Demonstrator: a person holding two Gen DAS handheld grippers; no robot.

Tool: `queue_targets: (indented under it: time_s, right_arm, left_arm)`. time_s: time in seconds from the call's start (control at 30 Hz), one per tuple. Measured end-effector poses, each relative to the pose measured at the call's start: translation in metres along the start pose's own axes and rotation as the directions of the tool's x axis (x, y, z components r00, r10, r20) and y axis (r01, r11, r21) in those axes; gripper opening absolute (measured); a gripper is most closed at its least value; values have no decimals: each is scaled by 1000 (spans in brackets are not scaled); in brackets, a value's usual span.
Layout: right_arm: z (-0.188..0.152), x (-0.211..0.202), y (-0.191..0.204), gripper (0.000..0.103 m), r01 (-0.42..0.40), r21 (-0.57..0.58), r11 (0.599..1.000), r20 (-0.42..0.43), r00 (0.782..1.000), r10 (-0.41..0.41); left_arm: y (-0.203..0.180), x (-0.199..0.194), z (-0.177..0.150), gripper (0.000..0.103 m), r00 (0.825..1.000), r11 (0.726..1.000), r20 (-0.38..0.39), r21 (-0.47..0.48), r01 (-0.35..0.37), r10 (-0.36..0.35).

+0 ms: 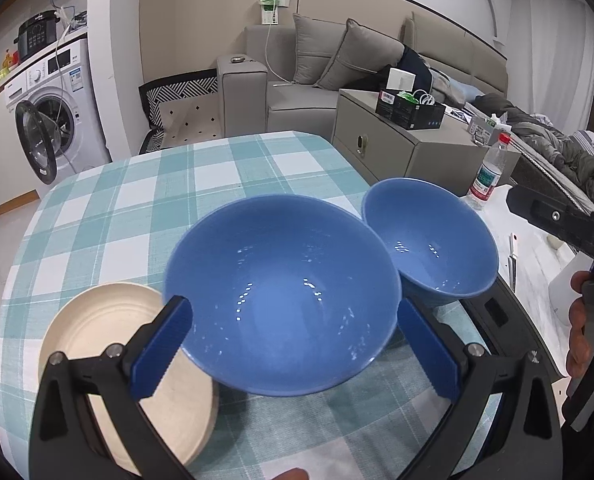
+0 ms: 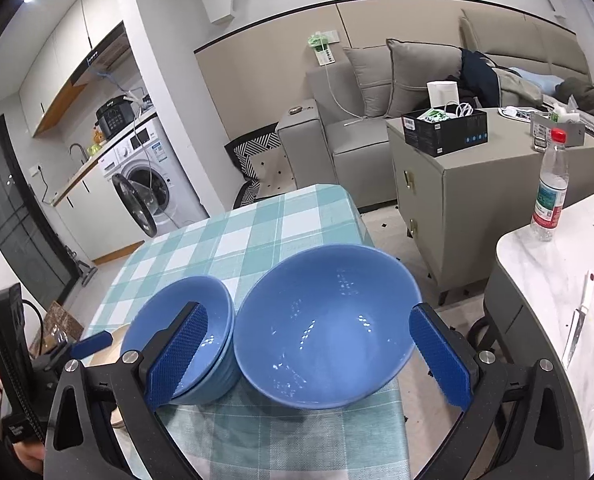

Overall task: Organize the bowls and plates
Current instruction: 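Move both grippers to the remaining light-blue bowl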

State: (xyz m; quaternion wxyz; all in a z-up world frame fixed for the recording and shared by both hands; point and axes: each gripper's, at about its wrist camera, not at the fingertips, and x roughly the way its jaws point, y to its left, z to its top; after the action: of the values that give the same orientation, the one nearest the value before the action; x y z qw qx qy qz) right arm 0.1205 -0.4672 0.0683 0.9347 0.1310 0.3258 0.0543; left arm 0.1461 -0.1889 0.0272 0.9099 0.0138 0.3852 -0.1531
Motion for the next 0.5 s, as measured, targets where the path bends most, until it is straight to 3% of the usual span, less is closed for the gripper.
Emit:
queue_targets:
  time_s: [0.27, 0.5]
  right_arm:
    - [0, 5, -11, 103, 6, 37, 999, -1, 1000, -6]
    - [1, 2, -16, 102, -42, 53, 998, 40, 998, 40]
  left_arm:
    - [-28, 1, -3, 103, 1000, 999, -4, 42, 30, -30]
    - [-46, 0, -2, 101, 998, 994, 6, 88, 67, -68]
